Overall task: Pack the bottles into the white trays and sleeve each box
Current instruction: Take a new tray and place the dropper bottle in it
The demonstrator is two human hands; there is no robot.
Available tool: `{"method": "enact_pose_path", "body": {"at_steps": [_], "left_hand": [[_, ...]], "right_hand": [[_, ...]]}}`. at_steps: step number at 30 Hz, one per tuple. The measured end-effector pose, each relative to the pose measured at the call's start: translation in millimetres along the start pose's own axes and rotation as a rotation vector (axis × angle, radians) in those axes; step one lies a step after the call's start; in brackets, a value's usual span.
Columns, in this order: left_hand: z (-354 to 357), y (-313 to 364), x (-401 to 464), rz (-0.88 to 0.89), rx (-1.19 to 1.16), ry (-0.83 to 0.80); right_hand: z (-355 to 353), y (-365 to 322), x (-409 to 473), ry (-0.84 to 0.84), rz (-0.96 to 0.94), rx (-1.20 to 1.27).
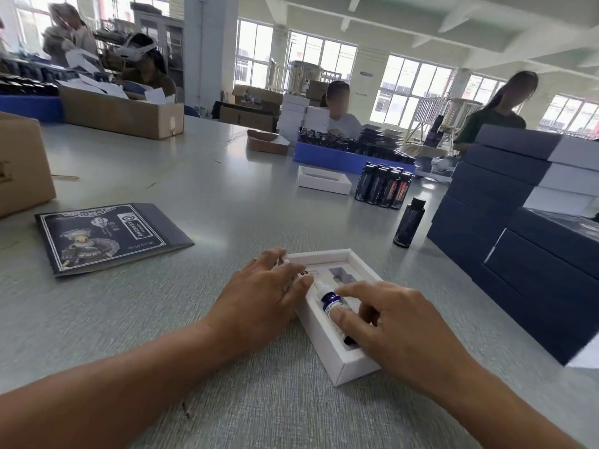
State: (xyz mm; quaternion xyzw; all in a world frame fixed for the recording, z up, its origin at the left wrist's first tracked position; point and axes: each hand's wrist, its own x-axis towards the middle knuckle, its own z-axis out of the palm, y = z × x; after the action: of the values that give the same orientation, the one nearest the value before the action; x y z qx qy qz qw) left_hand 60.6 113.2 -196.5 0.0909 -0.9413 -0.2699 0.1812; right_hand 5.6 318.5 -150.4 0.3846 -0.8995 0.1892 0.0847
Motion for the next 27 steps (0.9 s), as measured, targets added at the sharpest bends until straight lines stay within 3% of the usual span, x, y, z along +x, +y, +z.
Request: {"method": "enact_pose_path", "body": {"at_steps": [13,20,27], "left_hand": [[-1.4,5.5,-3.4,0.009,0.033,0.007],[-4.1,6.9,-5.1,0.014,0.044,-0.022],[-2.0,6.7,-4.6,0.012,0.035,-0.016]], "right_hand": [[8.3,4.4,3.8,-0.085,0.000,0.055],[-6.9,18.5,-3.9,-0.087,0.052,0.293],[-13.8,18.3,1.8,-0.235,0.029,0.263]]}}
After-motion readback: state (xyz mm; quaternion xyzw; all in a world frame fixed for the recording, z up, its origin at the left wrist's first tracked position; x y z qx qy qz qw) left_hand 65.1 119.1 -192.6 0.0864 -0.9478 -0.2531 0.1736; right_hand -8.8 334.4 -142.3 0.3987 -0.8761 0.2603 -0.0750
